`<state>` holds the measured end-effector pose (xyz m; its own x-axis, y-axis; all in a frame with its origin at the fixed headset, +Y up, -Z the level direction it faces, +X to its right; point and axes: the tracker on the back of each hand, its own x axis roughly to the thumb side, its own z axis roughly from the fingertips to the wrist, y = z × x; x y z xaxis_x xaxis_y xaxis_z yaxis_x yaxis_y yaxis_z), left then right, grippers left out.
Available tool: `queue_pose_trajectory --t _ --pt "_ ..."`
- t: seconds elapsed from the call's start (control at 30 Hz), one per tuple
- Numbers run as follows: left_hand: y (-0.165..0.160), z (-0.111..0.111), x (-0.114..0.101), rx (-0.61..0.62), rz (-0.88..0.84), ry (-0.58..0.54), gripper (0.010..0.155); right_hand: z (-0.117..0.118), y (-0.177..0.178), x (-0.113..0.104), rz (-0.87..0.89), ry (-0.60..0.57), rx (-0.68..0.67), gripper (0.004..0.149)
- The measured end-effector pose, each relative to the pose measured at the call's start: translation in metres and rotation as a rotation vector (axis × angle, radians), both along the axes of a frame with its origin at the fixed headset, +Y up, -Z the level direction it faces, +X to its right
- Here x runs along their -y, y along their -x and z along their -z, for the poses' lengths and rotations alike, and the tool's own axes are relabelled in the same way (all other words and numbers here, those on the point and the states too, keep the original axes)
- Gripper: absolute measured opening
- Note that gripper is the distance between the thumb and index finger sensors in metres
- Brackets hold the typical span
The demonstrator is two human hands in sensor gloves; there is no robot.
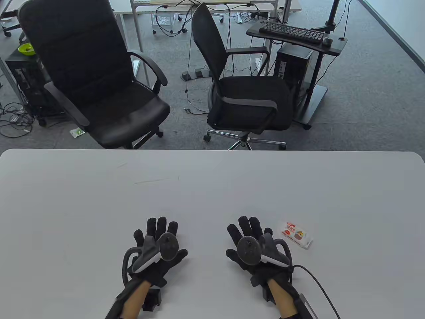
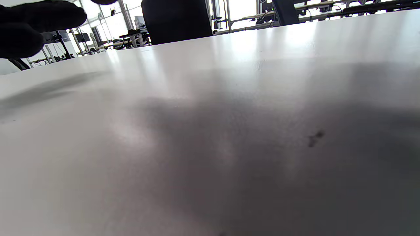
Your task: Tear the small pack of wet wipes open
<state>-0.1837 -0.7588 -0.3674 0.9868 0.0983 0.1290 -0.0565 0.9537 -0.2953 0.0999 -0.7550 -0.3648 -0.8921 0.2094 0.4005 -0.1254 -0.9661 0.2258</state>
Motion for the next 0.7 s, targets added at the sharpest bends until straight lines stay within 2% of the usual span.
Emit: queue_pose_trajectory --t 0.2,0.47,0.7 --pt "-0.002 -0.002 -0.001 0.005 0.02 -0.016 0.084 0.005 -0.014 0.002 -0.02 0.003 0.048 0.07" --pt "0.001 0.0 0.001 -0.001 0.001 -0.002 0.085 0.019 -0.068 -0.001 -0.069 -0.036 0.272 0.08" --pt "0.002 0.0 0.001 -0.002 0.002 0.011 0.085 0.032 -0.11 0.007 -0.126 0.065 0.471 0.092"
